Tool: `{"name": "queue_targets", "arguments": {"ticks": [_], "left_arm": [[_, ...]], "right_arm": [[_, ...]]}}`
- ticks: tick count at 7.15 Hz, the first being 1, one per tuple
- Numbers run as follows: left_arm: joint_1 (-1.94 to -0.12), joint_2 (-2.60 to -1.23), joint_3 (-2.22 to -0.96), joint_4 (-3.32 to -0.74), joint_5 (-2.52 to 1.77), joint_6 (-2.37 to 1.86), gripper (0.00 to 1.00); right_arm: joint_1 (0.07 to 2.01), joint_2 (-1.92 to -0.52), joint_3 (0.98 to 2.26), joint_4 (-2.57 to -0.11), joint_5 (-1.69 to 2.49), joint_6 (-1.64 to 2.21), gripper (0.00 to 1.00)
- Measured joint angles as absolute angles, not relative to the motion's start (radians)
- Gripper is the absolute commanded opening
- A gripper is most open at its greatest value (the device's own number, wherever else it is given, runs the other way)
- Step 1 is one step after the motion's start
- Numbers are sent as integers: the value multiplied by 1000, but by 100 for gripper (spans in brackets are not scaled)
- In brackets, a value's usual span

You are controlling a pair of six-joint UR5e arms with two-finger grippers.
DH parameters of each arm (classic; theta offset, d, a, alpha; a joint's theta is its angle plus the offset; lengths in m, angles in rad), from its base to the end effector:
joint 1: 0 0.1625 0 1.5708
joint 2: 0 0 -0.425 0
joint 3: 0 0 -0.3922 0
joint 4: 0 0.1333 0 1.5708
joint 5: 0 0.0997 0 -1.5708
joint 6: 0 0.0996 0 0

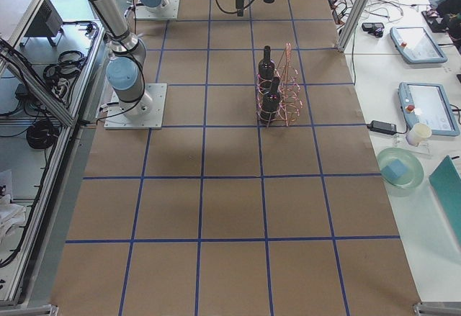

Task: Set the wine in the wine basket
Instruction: 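Move the left gripper forward and lower the bottle upright onto the table, then open the left gripper and raise it off the standing bottle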

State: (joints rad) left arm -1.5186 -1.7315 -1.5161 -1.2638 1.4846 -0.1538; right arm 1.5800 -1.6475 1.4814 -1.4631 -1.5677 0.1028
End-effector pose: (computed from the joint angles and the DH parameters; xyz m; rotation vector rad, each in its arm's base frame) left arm -0.1117 -0.5821 0.4632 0.2985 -3.0163 0.2986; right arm 0.1378 -0.4583 0.5575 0.1465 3.1305 -0.0911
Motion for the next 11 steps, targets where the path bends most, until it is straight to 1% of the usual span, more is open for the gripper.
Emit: {"name": "queue_targets", "arguments": {"ticks": [3, 4, 8, 11], "left_arm": [[-1592, -1672, -1664, -1193, 1547, -222, 0], [-1608, -1664, -1688, -1184, 1551, -233, 0], [-1639, -1660, -1760, -1166, 1563, -235, 0], [-1640, -1671, -1779, -1150, 1588, -231, 0]], "right_arm": [[1580, -1647, 1482, -1462, -1568, 103, 100], [1580, -1646, 1482, -1462, -1568, 103, 100], [1580, -1646, 1482, -1462, -1568, 103, 100], [1580, -1646, 1482, -1462, -1568, 103, 100]]}}
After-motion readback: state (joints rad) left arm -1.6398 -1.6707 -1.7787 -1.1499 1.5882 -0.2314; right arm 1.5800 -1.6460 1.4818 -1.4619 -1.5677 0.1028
